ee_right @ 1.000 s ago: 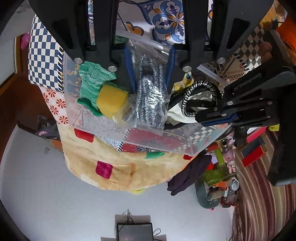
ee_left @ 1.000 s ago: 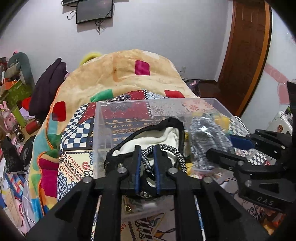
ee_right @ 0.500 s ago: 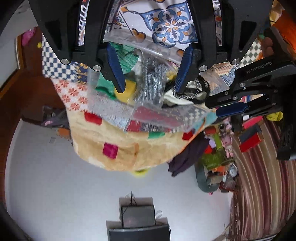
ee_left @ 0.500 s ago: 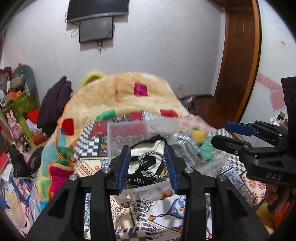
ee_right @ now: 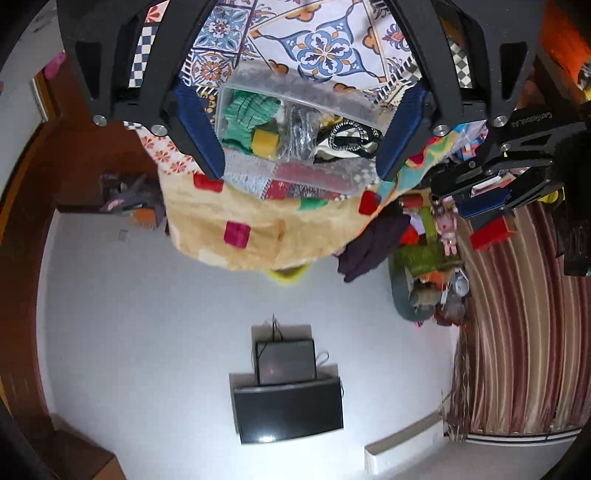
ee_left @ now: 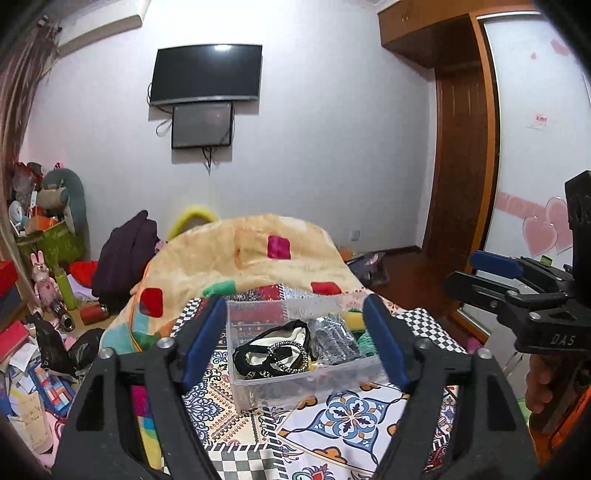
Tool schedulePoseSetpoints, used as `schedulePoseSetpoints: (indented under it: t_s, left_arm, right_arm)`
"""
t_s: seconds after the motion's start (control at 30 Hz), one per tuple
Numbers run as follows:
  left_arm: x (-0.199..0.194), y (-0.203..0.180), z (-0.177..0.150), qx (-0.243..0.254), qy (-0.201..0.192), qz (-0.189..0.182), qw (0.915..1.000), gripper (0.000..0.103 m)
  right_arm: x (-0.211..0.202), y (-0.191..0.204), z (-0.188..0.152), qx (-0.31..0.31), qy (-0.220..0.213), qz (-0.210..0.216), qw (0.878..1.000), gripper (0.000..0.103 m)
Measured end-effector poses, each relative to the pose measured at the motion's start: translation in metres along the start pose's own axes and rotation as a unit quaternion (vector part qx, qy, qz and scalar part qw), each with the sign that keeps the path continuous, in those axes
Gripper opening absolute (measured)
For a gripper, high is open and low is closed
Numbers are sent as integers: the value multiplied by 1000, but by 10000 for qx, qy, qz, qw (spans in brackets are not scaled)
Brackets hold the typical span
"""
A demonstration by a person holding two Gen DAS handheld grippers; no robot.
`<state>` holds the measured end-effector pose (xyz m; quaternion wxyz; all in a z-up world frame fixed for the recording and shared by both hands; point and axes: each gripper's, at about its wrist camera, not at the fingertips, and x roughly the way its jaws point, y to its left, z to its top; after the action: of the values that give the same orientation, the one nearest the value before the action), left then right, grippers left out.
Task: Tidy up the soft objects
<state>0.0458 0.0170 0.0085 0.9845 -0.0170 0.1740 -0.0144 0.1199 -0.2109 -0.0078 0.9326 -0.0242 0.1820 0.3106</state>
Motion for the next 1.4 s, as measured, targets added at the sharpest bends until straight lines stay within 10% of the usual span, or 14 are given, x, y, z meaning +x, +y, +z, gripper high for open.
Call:
schedulePoseSetpoints:
  t_s: [0.27, 1.4]
  left_arm:
    - [-11, -6, -4, 0, -225, 9, 9997, 101]
    - [-9, -1, -10, -4, -192, 61, 9998, 103]
  right_arm:
    - [-21, 4, -6, -58, -389, -124, 9991, 103]
    - [-24, 4, -14, -58, -357, -83, 9993, 103]
